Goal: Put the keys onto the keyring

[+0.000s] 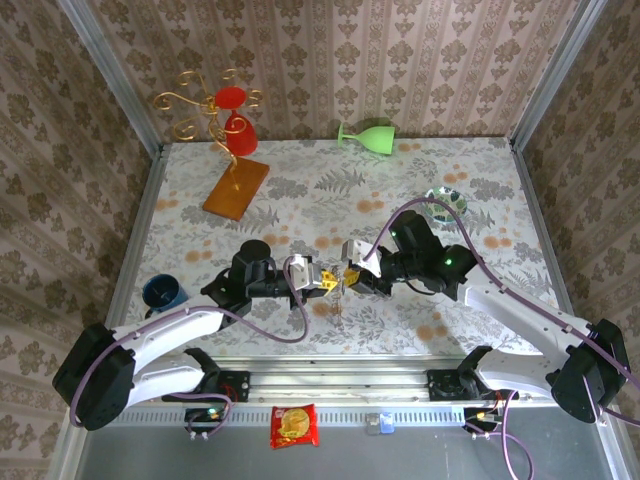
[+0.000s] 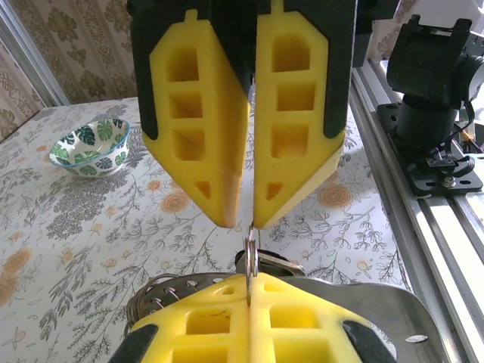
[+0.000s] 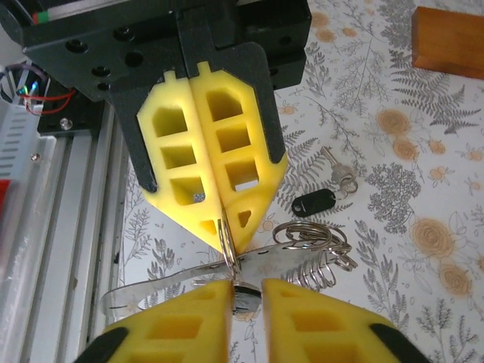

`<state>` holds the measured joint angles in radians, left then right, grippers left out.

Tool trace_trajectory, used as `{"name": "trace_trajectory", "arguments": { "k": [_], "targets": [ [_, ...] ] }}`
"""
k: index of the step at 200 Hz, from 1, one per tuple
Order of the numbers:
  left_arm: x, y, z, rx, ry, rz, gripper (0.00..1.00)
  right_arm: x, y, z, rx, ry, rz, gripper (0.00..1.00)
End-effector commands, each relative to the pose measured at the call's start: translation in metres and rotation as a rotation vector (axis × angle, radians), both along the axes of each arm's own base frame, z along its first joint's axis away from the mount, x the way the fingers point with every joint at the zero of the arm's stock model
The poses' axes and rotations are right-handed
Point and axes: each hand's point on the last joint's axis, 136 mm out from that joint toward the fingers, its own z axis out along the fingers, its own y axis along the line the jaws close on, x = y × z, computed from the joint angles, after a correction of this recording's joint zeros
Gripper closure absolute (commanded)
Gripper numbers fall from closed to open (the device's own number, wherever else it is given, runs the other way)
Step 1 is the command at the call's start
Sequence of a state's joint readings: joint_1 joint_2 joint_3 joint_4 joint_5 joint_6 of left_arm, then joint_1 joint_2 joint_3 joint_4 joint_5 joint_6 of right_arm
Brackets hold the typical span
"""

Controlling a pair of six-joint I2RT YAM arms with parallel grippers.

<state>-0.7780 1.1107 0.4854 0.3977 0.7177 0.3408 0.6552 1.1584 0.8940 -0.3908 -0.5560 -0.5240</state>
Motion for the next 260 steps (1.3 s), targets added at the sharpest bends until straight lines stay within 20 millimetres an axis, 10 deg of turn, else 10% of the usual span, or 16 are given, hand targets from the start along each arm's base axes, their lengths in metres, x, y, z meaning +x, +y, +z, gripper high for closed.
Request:
{"name": "trace_trajectory", "arguments": {
  "k": [1, 134, 171, 260],
  "targets": [
    [0.0, 0.0, 0.011, -0.041, -0.026, -0.002, 1.0, -0.005, 0.003, -0.001, 0.018, 0.023, 0.018, 0.88],
    [-0.005, -0.001, 0.012, -0.06, -0.024, -0.024, 1.0, 0.002, -0.001, -0.025, -0.041, 0.064, -0.024, 1.0],
    [-0.005, 0.0, 0.011, -0.062, -0.025, -0.019, 1.0, 0.006, -0.01, -0.016, -0.009, -0.028, -0.065, 0.68],
    [0.002, -0.002, 0.016, -0.099, -0.032, 0.015, 1.0, -0.01, -0.008, -0.002, 0.132, 0.048, -0.118, 0.63]
  ]
}}
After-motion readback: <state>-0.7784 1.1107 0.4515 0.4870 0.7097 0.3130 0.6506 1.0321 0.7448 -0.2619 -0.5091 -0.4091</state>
